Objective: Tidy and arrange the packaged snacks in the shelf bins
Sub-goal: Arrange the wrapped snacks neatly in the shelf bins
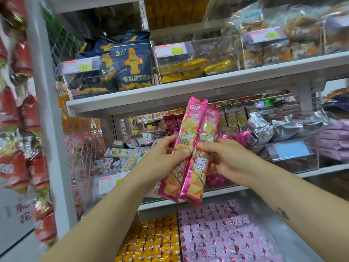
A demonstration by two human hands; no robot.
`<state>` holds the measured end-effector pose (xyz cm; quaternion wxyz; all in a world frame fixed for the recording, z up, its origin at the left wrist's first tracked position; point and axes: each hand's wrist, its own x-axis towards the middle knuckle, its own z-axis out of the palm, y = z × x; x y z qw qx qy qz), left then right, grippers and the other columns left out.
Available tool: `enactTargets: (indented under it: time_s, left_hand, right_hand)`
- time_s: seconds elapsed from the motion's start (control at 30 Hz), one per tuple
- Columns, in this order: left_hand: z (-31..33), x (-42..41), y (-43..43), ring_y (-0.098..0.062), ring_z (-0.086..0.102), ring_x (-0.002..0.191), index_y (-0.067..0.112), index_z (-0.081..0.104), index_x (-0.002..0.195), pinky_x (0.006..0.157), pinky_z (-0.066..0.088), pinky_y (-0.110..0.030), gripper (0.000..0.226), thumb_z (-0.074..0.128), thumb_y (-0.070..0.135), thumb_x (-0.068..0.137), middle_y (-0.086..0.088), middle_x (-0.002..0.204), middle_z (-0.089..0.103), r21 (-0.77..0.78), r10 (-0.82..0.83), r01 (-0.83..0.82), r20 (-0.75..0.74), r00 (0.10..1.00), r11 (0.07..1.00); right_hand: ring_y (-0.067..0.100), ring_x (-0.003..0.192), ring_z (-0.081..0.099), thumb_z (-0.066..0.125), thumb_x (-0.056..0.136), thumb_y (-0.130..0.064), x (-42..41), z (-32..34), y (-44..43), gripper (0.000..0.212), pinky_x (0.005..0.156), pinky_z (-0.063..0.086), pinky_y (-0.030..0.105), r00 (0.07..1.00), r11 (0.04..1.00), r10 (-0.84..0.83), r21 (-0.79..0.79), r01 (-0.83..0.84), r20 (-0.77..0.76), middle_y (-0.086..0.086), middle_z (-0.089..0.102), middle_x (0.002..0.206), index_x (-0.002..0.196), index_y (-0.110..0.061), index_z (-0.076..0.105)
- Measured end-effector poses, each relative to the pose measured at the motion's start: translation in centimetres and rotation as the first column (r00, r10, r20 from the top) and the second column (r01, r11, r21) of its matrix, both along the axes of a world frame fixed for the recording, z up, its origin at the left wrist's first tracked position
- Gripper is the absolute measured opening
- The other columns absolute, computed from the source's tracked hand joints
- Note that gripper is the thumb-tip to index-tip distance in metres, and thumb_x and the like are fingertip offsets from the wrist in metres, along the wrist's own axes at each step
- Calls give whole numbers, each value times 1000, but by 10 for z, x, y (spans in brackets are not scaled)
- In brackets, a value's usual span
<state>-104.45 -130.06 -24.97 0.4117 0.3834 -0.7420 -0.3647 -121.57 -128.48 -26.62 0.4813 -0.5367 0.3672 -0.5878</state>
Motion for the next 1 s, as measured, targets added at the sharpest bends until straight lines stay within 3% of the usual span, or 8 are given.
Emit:
enactTargets:
  time_s: [0.13,0.23,0.3,0.37,0.47,0.67,0.83,1.0]
  left_hand:
    - [10,-3,2,-7,68,86,26,57,116,72,52,-26,28,63,31,89,3,100,69,-121,57,-50,57,997,991]
    - [19,-4,7,8,61,68,27,60,111,61,42,-14,26,62,38,88,13,90,68,-256,113,-88,85,990,963]
    - [27,-6,11,6,63,74,29,60,110,66,46,-15,26,64,40,87,16,90,68,-353,150,-110,87,985,929]
    - [37,-9,18,6,62,76,34,56,106,71,48,-17,24,68,32,85,23,85,66,-450,161,-119,56,985,885]
    - [51,-16,29,2,61,73,34,50,114,72,52,-22,40,69,18,84,21,86,65,-588,197,-122,64,978,799]
    - [68,-15,43,5,60,75,34,50,108,67,47,-15,30,67,23,86,19,84,65,-677,198,-128,27,980,725]
    - [57,-16,38,4,59,59,27,43,111,53,41,-10,31,63,15,90,11,95,62,-645,104,-50,46,993,763]
    - [42,-26,1,-9,60,60,35,41,96,50,37,-12,34,65,12,88,11,96,58,-621,133,-86,30,991,779]
  right_hand:
    - [15,77,61,57,92,-39,-1,7,-2,28,59,45,25,978,977,-180,-138,166,-102,6,72,96,105,-15,63]
    - [16,76,63,49,93,-47,-4,19,4,28,60,47,27,940,926,-307,-274,258,-150,6,71,96,100,-22,60]
    - [10,75,62,49,94,-45,-7,30,12,20,60,48,24,898,864,-401,-399,307,-178,-3,68,95,100,-27,57]
    - [5,87,61,53,93,-40,-10,41,20,17,72,48,25,851,780,-493,-525,339,-182,-13,62,100,106,-29,52]
    - [1,102,53,57,91,-37,-10,52,32,29,85,42,29,750,648,-629,-672,359,-207,-24,55,106,117,-31,46]
    - [14,91,60,63,88,-32,-10,66,49,43,85,46,42,610,480,-761,-825,300,-221,-17,60,100,122,-26,39]
    - [3,65,53,66,87,-27,-16,67,38,36,60,40,32,528,537,-776,-802,263,-346,-14,62,85,112,-26,41]
    - [9,71,53,64,83,-12,-27,64,7,37,60,35,30,472,598,-763,-759,256,-442,-14,54,84,109,-28,42]
